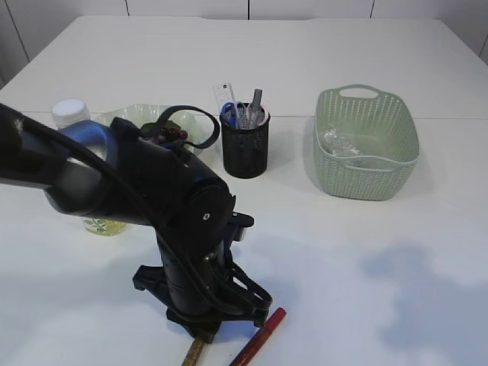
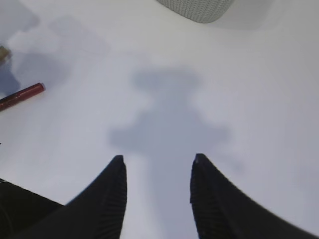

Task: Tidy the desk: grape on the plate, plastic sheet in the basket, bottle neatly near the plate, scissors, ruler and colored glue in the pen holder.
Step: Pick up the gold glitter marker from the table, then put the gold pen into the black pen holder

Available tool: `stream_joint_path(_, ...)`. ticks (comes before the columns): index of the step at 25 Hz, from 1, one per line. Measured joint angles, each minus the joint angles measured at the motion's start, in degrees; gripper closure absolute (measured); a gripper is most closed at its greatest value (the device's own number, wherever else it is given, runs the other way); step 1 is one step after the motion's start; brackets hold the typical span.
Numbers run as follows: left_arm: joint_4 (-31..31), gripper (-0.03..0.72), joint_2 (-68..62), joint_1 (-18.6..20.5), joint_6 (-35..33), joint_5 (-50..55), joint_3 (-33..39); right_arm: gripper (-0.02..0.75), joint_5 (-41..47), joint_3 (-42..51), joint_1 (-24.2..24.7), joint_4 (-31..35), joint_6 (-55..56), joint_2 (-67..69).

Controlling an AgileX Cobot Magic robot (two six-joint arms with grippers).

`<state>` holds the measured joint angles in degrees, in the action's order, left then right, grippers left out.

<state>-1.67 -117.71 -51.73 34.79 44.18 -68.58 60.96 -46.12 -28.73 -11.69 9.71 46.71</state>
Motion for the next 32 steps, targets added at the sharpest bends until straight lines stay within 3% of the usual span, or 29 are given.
stream_joint_path(3, -0.10, 0.643, 0.00, 0.00, 0.00, 0.00, 0.00, 0.393, 0.00, 0.00, 0.00, 0.00, 0.00, 0.00)
stream_joint_path(11, -0.63, 0.648, 1.17, 0.00, -0.03, 1.01, 0.00, 0.393, 0.00, 0.00, 0.00, -0.10, 0.00, 0.00)
stream_joint_path(20, -2.56, 0.650, 14.30, -1.48, -0.12, 0.59, 2.75, 0.393, 0.00, 0.00, 0.00, 0.87, 0.12, 0.00)
stream_joint_path(27, -4.22, 0.650, 26.53, -1.97, -0.12, -14.76, 15.11, 0.393, 0.00, 0.00, 0.00, 1.11, 0.21, 0.00)
stream_joint_path(32, -12.46, 0.650, 29.24, -1.30, -0.12, -26.80, 19.51, 0.393, 0.00, 0.00, 0.00, 1.11, 0.21, 0.00)
